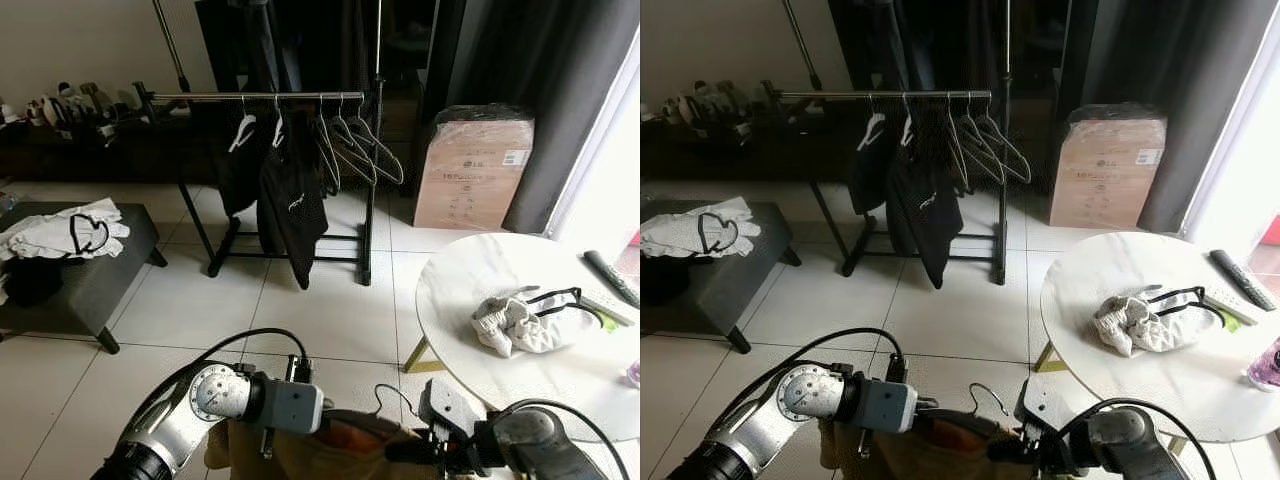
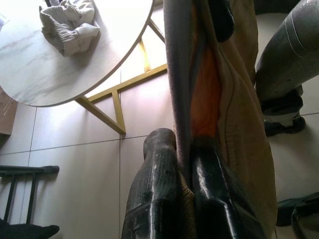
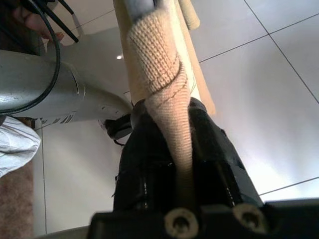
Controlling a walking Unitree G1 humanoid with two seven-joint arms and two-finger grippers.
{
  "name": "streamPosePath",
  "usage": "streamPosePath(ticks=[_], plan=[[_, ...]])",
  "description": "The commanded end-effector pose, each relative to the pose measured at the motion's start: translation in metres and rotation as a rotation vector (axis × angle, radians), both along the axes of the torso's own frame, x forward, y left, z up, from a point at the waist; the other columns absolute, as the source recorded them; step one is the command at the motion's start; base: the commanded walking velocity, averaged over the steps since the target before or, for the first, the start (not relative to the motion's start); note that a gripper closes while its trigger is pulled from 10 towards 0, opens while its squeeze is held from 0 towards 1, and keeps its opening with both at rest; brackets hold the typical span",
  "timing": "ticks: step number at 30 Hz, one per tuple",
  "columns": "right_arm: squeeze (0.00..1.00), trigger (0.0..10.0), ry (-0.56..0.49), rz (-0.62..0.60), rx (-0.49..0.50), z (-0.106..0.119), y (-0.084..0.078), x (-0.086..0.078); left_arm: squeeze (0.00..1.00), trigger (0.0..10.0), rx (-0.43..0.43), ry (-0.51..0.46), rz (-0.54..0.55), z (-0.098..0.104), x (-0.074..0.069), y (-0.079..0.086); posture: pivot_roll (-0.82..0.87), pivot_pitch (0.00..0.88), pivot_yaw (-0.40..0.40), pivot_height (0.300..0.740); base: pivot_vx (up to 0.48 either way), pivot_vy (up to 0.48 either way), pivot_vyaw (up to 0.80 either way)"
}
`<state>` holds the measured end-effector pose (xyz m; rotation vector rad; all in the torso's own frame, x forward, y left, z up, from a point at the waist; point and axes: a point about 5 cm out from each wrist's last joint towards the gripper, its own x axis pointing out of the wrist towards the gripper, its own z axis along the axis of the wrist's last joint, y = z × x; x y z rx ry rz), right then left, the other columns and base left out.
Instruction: Hang hanger
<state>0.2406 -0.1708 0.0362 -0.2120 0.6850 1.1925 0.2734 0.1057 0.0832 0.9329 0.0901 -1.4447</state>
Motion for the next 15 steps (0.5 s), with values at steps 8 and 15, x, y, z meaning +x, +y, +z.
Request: streamPosePath(ticks=[8,15], plan=[[0.00,0.0,0.009,0.025,-0.007,0.001,0.001,0.001,1.00,10.0,-0.129,0.067,0.012,0.018,-0.003,0.001,-0.09,0.065,0.027,0.740,0.000,0.000,0.00],[0.00,0.0,0.016,0.035,-0.048,-0.005,-0.003,0.000,1.00,10.0,-0.152,0.127,0.018,0.028,-0.005,0.013,-0.08,0.069,0.027,0.740,0.000,0.000,0.00]])
